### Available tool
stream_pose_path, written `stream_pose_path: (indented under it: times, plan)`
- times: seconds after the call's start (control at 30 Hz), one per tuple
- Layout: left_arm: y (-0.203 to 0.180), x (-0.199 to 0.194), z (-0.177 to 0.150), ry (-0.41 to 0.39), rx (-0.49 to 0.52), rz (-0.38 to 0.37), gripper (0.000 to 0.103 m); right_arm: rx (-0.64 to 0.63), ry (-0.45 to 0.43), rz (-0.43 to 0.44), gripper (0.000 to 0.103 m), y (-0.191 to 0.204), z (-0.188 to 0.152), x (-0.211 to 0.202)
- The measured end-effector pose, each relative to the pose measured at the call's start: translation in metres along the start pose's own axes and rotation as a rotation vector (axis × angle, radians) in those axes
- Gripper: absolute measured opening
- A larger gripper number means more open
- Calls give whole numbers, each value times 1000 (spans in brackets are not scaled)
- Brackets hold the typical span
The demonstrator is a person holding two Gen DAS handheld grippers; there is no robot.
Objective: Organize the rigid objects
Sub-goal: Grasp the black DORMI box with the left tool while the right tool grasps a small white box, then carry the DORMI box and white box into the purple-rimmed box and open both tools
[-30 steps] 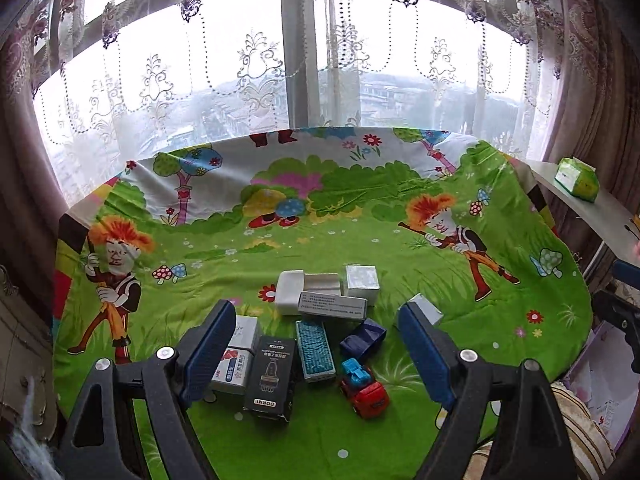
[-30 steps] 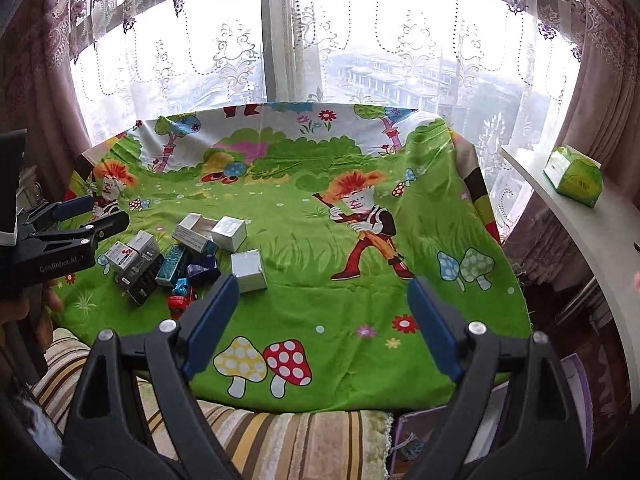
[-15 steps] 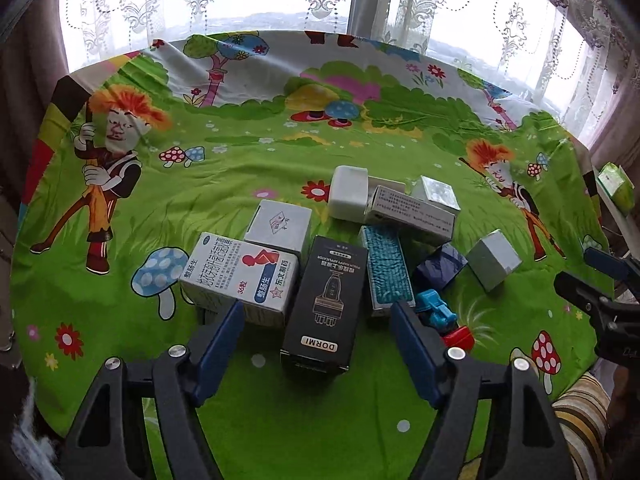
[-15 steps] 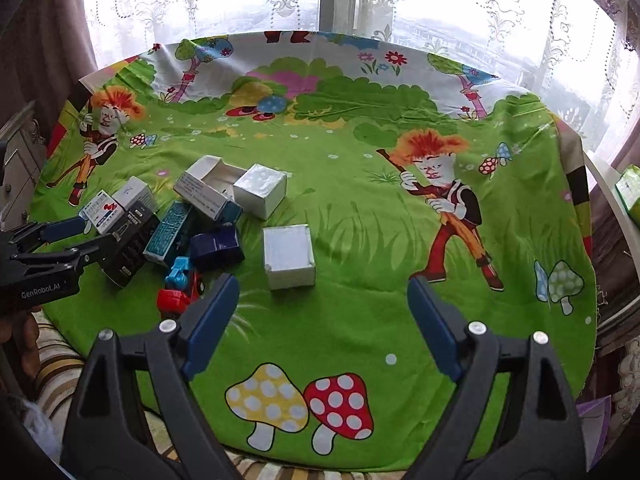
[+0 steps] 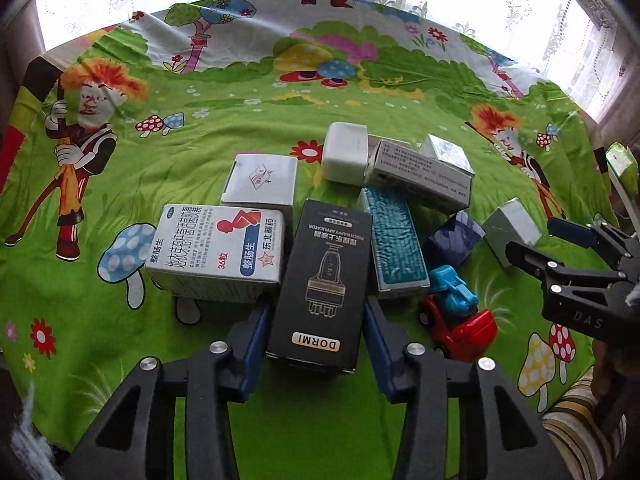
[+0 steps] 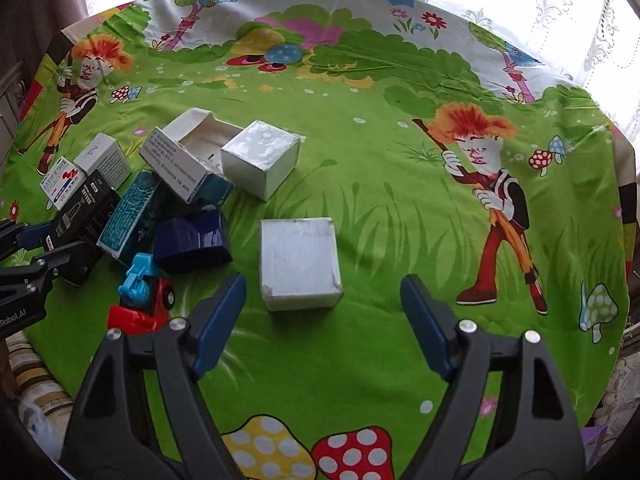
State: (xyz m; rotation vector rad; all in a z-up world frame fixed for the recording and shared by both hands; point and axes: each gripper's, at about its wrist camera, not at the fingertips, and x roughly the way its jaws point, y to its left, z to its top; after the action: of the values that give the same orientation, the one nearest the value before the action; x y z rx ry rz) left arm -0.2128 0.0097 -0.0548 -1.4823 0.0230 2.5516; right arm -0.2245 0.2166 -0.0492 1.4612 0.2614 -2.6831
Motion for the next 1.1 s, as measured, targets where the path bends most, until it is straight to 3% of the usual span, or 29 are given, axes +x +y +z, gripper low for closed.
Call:
stream_pose_path:
  times: [0.1,0.13,0.17,0.6,0.83,1.1]
  plan:
    - [-2,0,0,-1,13,-1,42,-13,31,13,61,2,0,10]
    - [-2,-1,0,-5,16,1,41,-14,40,22,48,3,-1,12]
    - [-3,-3,-1,-11,19,1,41,-14,38,23,45,3,-2,11]
    - [-29,-59,-9,-154,74,35,40,19,-102,5,44,-1,-18,-55]
    - [-50,-89,-21,-190,81,-35,40,77,-146,20,44,-12,-39,-94]
    - [-92,-111,-39,-190,132,-179,40,171,-156,14,44,-45,-81,-135]
